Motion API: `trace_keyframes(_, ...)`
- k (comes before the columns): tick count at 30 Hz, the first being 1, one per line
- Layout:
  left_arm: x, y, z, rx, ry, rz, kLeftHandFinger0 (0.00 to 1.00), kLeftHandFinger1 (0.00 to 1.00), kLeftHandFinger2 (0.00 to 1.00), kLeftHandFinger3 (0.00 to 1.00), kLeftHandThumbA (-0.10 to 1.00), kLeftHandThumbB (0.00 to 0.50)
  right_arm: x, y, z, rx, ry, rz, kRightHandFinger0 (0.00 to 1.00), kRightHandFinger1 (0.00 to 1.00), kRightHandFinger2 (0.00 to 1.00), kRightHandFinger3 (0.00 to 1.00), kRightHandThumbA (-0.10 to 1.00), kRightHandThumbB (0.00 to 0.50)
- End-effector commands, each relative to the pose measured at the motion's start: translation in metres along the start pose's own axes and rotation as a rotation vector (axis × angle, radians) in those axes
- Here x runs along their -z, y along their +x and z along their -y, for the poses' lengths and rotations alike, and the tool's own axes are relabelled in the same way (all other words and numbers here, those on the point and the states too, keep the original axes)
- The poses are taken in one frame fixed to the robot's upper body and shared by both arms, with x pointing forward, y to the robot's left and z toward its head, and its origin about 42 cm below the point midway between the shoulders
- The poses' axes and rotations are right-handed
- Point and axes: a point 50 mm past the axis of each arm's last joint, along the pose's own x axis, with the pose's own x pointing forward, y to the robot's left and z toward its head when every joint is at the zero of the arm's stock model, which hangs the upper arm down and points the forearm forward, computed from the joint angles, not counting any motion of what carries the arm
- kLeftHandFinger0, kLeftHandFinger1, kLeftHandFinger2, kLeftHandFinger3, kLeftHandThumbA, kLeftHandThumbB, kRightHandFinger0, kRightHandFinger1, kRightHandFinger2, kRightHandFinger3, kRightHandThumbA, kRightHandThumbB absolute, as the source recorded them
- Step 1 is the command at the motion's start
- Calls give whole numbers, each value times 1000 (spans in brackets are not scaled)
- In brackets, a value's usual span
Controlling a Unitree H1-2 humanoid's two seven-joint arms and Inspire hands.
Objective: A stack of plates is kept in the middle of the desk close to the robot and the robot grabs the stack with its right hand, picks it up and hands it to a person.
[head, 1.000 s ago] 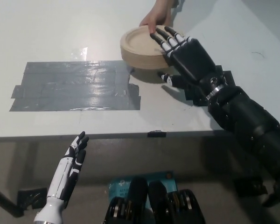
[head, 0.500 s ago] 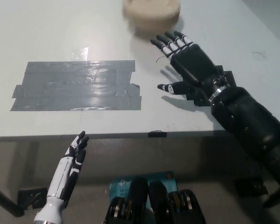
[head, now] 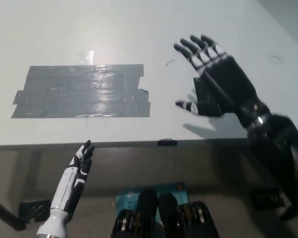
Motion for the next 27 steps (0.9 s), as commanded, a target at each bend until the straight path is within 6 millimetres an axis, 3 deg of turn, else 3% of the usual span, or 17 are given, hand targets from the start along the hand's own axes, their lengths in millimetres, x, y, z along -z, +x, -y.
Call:
trace_keyframes(1, -19, 9, -8, 12, 31, 90, 1000, 1000, 1000, 1000, 1000, 0, -75, -102, 120, 316, 237, 94, 1000, 1000, 1000, 1000, 899, 480)
trace_keyframes(5, -16, 8, -7, 12, 29, 81, 1000, 1000, 1000, 1000, 1000, 0, -90, -137, 108, 356, 403, 85, 1000, 1000, 1000, 1000, 838, 464)
trace_keyframes(9, -13, 3, -6, 12, 27, 66, 1000, 1000, 1000, 1000, 1000, 0, -92, -158, 76, 374, 552, -43, 1000, 1000, 1000, 1000, 953, 480)
trace_keyframes(11, -12, 1, -3, 16, 28, 68, 1000, 1000, 1000, 1000, 1000, 0, -90, -166, 58, 397, 629, -101, 1000, 1000, 1000, 1000, 919, 404)
trace_keyframes(13, -11, 0, -2, 17, 25, 69, 1000, 1000, 1000, 1000, 1000, 0, -87, -170, 42, 411, 681, -161, 1000, 1000, 1000, 1000, 972, 405)
trace_keyframes(15, -10, -2, -2, 14, 23, 57, 1000, 1000, 1000, 1000, 1000, 0, -84, -177, 18, 420, 748, -233, 1000, 1000, 1000, 1000, 943, 341)
trace_keyframes(18, -8, -7, 0, 16, 25, 53, 1000, 1000, 1000, 1000, 1000, 0, -78, -184, -20, 395, 885, -335, 1000, 1000, 1000, 1000, 920, 305)
trace_keyframes(19, -6, -9, 1, 19, 24, 49, 1000, 1000, 1000, 1000, 1000, 0, -78, -187, -35, 372, 926, -386, 1000, 1000, 1000, 1000, 939, 328)
trace_keyframes(22, -4, -14, 4, 23, 19, 35, 1000, 1000, 1000, 1000, 1000, 0, -79, -192, -61, 287, 936, -466, 1000, 1000, 1000, 1000, 931, 314)
trace_keyframes(27, -1, -19, 4, 22, 21, 19, 1000, 1000, 1000, 1000, 1000, 0, -78, -193, -78, 184, 919, -489, 1000, 1000, 1000, 1000, 936, 340)
